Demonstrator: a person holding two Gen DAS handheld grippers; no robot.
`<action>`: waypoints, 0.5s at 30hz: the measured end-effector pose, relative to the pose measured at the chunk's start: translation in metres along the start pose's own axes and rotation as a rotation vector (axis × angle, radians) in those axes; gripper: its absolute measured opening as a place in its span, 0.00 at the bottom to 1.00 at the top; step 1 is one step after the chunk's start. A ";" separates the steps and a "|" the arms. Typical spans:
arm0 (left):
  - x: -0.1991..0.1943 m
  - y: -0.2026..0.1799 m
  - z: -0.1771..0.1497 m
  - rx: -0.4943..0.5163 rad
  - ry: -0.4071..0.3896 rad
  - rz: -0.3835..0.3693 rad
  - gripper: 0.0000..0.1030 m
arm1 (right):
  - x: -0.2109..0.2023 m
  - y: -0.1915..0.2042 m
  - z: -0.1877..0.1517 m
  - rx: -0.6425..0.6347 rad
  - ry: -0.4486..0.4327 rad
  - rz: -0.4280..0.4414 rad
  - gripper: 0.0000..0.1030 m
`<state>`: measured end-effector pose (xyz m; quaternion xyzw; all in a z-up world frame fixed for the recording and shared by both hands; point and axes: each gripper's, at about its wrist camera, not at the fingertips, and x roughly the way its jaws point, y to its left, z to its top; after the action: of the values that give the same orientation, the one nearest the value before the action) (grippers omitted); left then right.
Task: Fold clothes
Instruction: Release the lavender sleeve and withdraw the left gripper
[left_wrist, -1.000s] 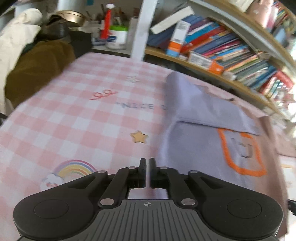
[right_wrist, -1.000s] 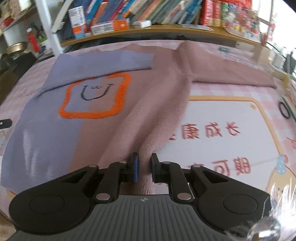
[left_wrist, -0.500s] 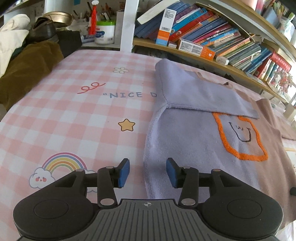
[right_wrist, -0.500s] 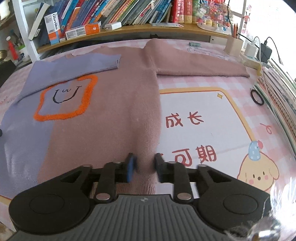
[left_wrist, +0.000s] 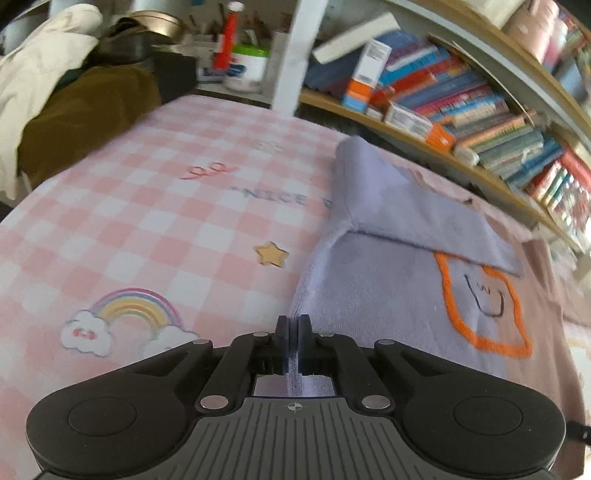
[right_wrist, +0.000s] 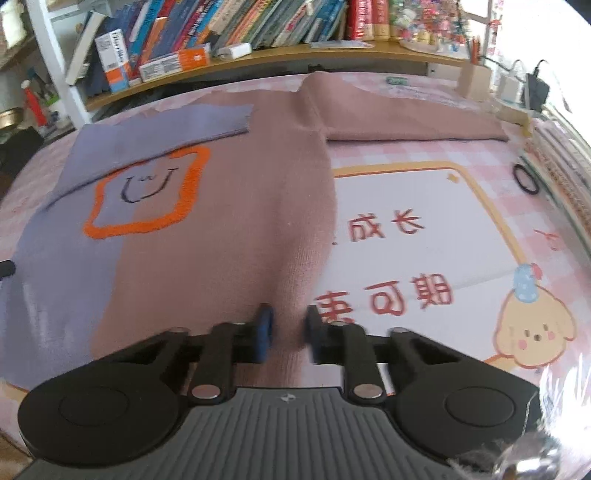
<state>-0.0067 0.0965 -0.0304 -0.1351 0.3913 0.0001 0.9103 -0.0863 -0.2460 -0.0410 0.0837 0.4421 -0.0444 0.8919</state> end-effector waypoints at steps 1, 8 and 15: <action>-0.001 0.002 0.001 0.006 -0.006 0.012 0.03 | 0.001 0.003 0.000 -0.011 0.000 0.010 0.13; 0.000 0.008 0.007 0.056 0.008 0.032 0.04 | 0.002 0.020 0.000 -0.043 -0.002 0.031 0.12; -0.021 -0.012 0.005 0.157 0.032 0.009 0.30 | -0.015 0.010 0.012 -0.020 -0.047 0.033 0.43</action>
<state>-0.0164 0.0883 -0.0090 -0.0615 0.4053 -0.0288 0.9117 -0.0850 -0.2386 -0.0210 0.0811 0.4202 -0.0271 0.9034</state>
